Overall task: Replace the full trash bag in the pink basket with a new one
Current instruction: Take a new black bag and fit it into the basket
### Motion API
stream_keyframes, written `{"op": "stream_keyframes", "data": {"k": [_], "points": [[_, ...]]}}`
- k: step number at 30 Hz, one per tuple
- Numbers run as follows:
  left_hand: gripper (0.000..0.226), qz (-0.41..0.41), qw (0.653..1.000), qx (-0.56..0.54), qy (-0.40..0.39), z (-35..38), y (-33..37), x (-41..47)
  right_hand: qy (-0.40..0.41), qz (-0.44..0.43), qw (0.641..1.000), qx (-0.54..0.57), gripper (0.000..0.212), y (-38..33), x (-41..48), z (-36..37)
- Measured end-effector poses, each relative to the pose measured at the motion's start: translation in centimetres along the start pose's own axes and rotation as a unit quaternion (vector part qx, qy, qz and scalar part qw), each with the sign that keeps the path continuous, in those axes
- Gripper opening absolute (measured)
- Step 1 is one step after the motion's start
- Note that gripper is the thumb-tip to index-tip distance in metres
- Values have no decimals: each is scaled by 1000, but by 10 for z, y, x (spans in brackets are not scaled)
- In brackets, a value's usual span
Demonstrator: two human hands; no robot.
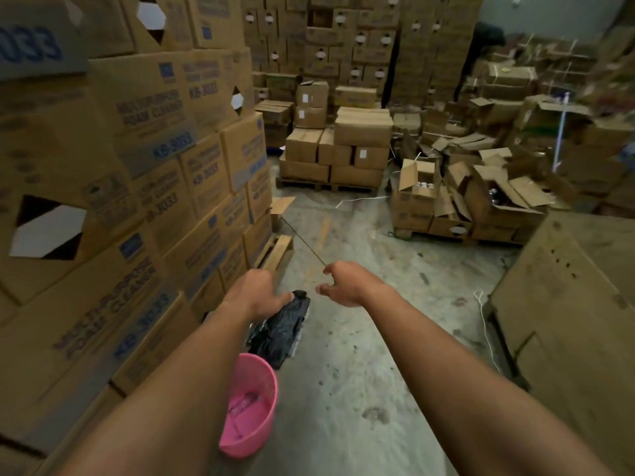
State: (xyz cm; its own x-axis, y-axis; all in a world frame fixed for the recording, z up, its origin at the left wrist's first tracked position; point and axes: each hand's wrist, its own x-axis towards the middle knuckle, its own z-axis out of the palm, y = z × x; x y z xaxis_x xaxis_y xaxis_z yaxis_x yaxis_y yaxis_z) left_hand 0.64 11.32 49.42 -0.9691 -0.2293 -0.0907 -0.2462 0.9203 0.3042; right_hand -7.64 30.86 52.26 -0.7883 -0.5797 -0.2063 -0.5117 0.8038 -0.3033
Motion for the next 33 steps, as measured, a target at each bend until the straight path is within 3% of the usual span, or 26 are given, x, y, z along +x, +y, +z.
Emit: {"op": "stream_keyframes", "data": {"k": [6,16,25,33], "points": [[58,-51,999,-12,3,30,18,126,-20,-30,999,-12,59,74,134,-20],[62,-195,978,-68,28,78,0,264,-105,-142,983,-43,49,132,356,-30],[56,-347,922,-165,53,147,-76,368,-169,-231,954,-84,48,129,529,37],[53,-405,891,-204,38,201,-122,447,-267,-256,925,-87,34,138,650,102]]}}
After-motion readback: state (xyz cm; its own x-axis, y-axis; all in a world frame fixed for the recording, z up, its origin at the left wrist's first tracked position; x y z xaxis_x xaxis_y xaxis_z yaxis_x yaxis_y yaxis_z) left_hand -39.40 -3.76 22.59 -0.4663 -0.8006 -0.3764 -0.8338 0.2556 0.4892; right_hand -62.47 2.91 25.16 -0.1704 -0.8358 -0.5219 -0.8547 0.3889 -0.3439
